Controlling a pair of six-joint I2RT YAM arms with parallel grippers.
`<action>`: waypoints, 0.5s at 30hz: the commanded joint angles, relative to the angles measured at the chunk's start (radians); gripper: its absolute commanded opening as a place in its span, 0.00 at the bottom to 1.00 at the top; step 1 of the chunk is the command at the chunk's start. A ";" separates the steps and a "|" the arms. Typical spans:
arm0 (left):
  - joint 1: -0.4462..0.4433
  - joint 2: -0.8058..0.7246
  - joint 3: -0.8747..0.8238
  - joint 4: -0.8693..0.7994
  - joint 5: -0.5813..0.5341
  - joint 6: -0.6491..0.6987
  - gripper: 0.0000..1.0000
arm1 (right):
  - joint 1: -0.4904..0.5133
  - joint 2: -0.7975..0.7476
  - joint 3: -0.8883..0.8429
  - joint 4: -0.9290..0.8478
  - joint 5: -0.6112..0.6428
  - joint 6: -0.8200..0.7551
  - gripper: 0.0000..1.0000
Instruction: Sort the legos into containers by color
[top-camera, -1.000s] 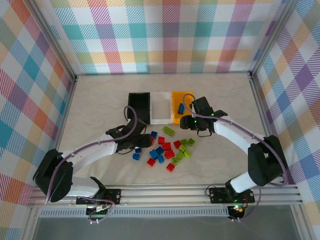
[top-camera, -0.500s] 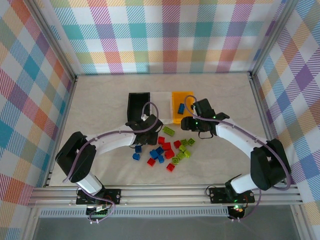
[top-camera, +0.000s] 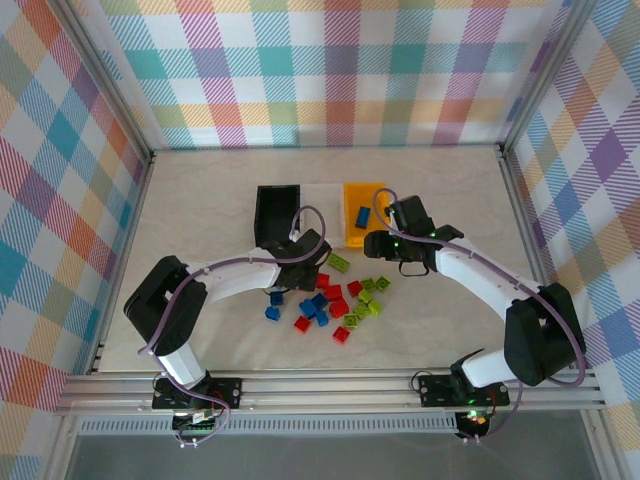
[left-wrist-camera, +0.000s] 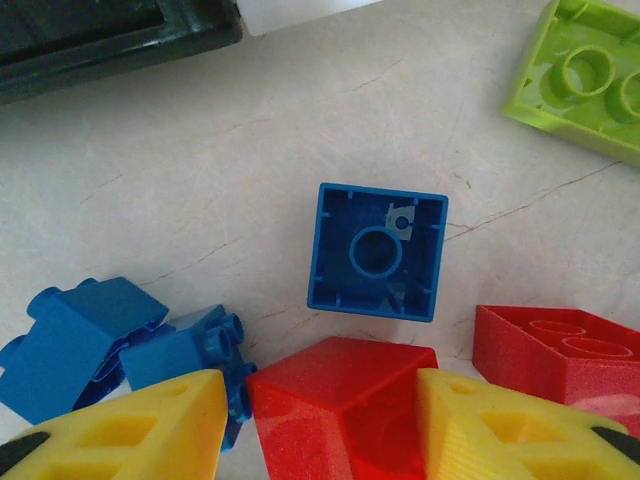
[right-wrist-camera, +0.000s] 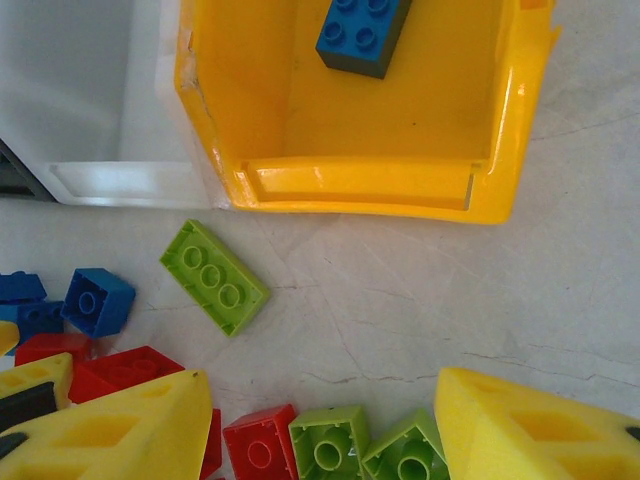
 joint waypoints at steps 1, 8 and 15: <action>-0.013 0.021 -0.002 -0.002 0.028 -0.002 0.48 | -0.006 -0.016 -0.009 0.015 0.002 0.001 0.61; -0.014 0.037 0.002 -0.001 0.036 -0.004 0.40 | -0.007 -0.017 -0.014 0.019 0.002 0.004 0.61; -0.014 -0.004 0.001 0.001 0.050 -0.022 0.33 | -0.012 -0.023 -0.015 0.020 -0.003 0.005 0.61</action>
